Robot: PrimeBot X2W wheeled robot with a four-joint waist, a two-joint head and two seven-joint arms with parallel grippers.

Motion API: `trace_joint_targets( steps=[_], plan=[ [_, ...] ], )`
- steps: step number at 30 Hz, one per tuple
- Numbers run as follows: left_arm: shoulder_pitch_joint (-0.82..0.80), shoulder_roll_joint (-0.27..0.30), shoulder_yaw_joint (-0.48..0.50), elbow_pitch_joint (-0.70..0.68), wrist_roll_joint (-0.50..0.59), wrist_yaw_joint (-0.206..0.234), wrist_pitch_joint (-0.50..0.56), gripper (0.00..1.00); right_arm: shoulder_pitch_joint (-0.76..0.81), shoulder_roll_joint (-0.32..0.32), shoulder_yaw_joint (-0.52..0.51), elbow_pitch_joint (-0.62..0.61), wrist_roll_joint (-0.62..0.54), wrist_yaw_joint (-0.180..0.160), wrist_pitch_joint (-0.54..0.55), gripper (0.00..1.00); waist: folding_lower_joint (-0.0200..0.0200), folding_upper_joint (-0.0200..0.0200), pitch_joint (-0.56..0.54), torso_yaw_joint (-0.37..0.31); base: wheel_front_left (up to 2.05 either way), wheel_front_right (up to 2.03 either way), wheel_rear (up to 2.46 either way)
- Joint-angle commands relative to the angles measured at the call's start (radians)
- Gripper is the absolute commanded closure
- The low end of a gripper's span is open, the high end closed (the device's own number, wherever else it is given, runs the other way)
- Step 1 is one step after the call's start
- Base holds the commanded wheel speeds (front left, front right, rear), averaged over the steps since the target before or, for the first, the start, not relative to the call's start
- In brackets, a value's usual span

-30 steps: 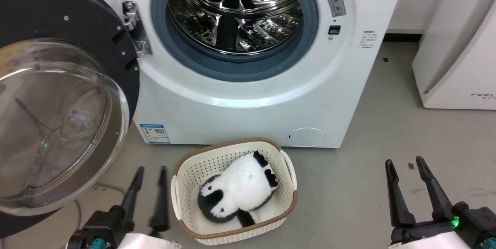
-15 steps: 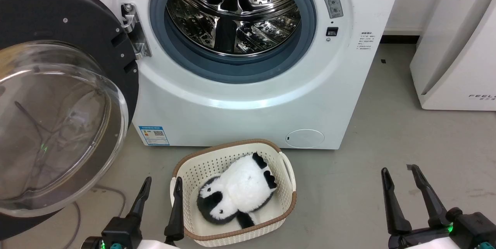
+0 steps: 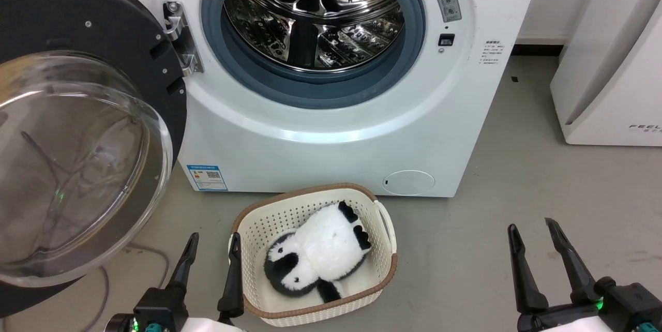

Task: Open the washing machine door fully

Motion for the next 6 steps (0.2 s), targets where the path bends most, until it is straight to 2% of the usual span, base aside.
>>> trace_joint_targets(
  steps=[1,6],
  plan=[
    [-0.003,-0.006,0.006,0.001,0.006,-0.003,-0.005,0.0,0.001,0.005,0.001,0.001,-0.005,0.001,-0.004,0.0,0.0001,-0.0001,0.0,0.0,0.0,0.0,0.0],
    [-0.007,-0.012,0.013,0.007,0.008,-0.006,-0.005,0.0,-0.002,0.007,0.003,0.005,-0.007,0.001,-0.005,0.0,0.0001,-0.0001,0.004,0.001,0.0,0.0,0.0]
  ],
)
